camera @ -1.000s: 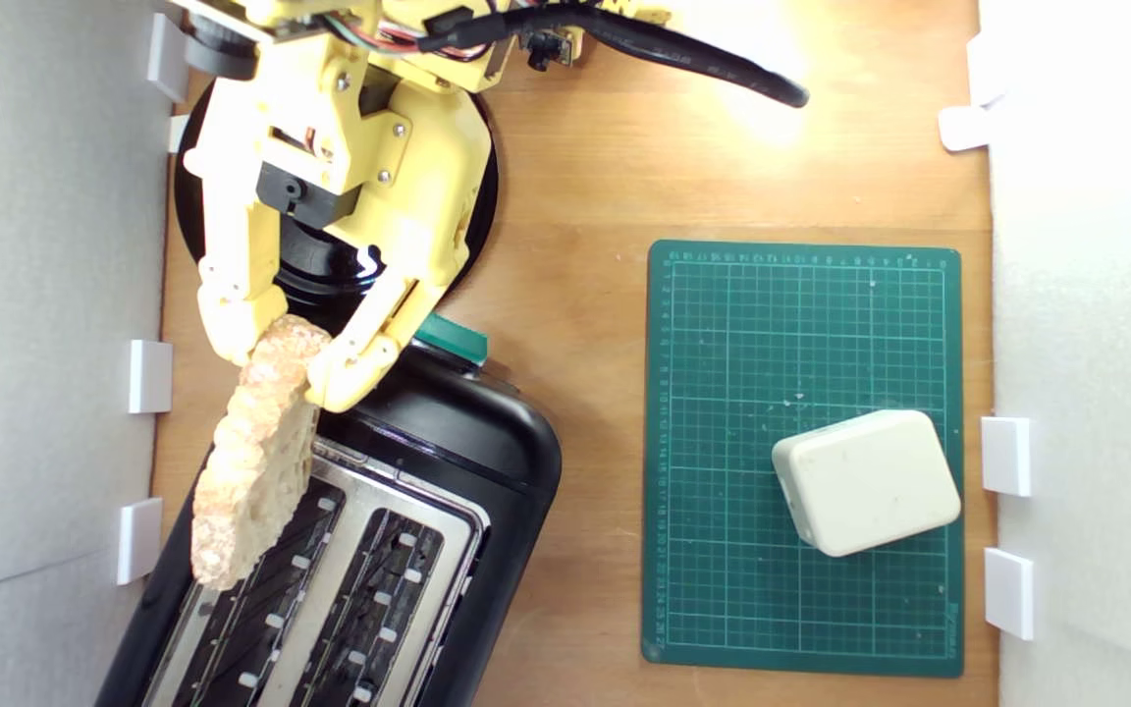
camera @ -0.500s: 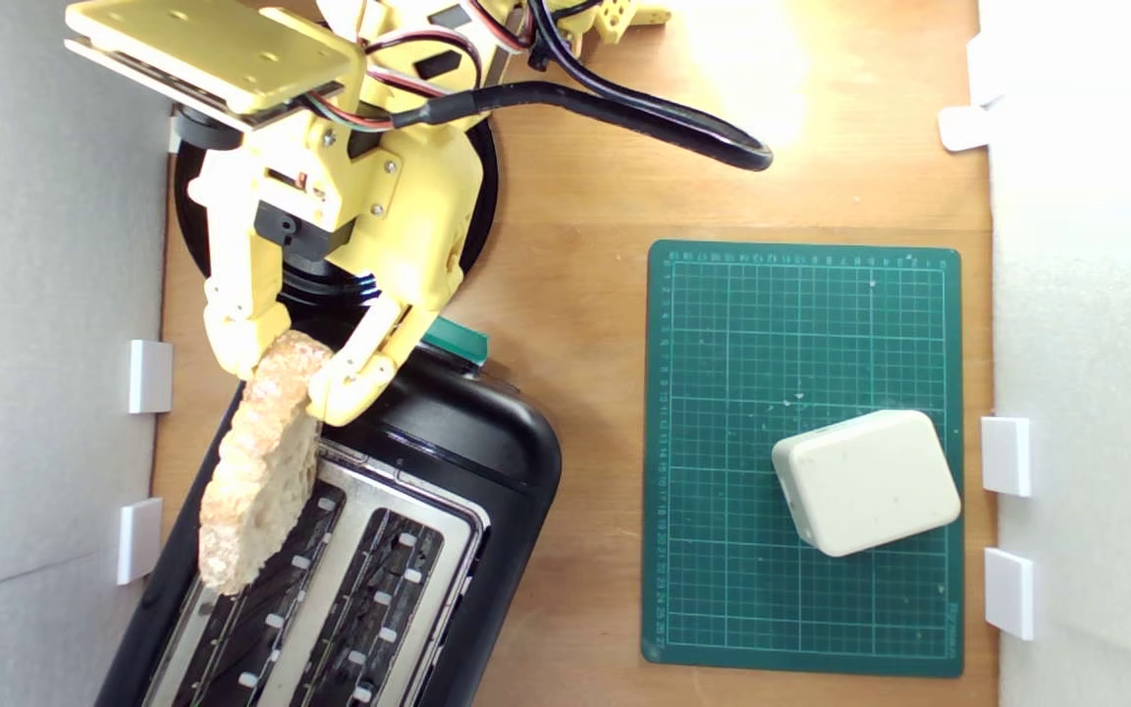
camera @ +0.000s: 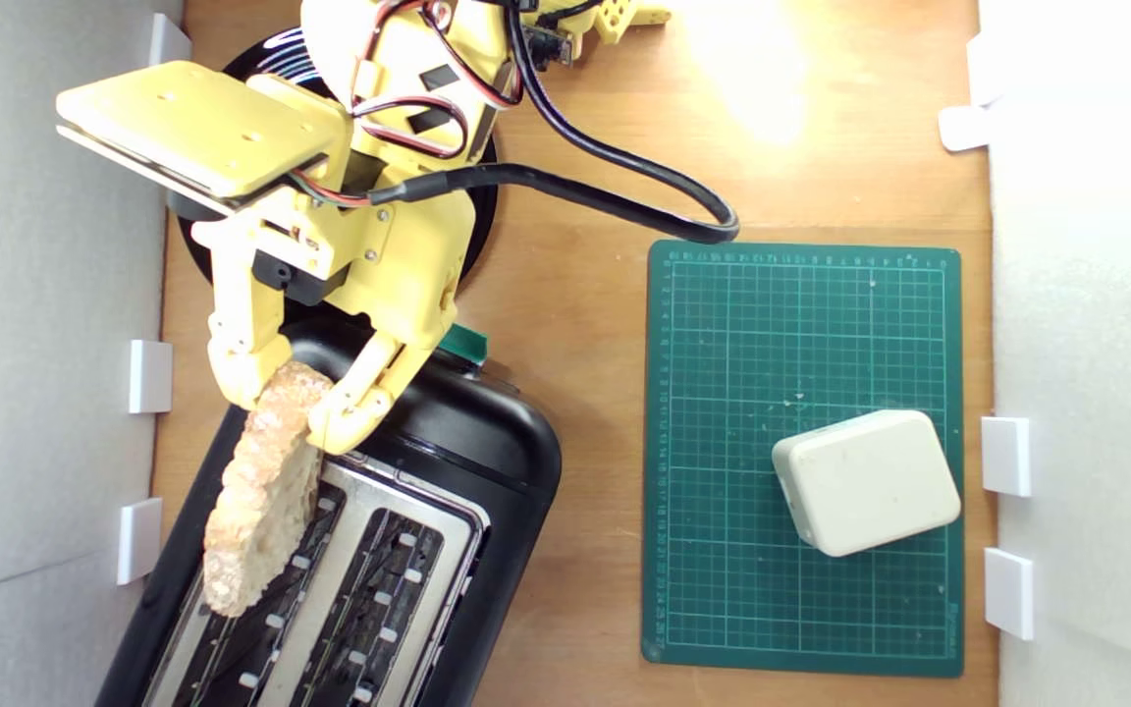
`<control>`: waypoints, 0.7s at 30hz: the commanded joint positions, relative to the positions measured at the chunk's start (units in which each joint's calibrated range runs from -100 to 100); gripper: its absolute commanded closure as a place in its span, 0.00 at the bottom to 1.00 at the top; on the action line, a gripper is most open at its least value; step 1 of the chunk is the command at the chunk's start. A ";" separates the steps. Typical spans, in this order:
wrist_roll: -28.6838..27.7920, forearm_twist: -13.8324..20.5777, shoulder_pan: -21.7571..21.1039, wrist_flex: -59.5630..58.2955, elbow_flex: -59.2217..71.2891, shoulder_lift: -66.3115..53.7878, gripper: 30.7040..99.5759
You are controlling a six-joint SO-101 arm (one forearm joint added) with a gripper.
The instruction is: Pick bread and place in toaster
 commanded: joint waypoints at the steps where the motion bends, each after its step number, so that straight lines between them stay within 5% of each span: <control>1: 0.07 0.64 0.14 -2.45 -3.99 -0.35 0.67; 21: -0.66 2.46 -0.58 -2.45 -9.80 11.46 0.67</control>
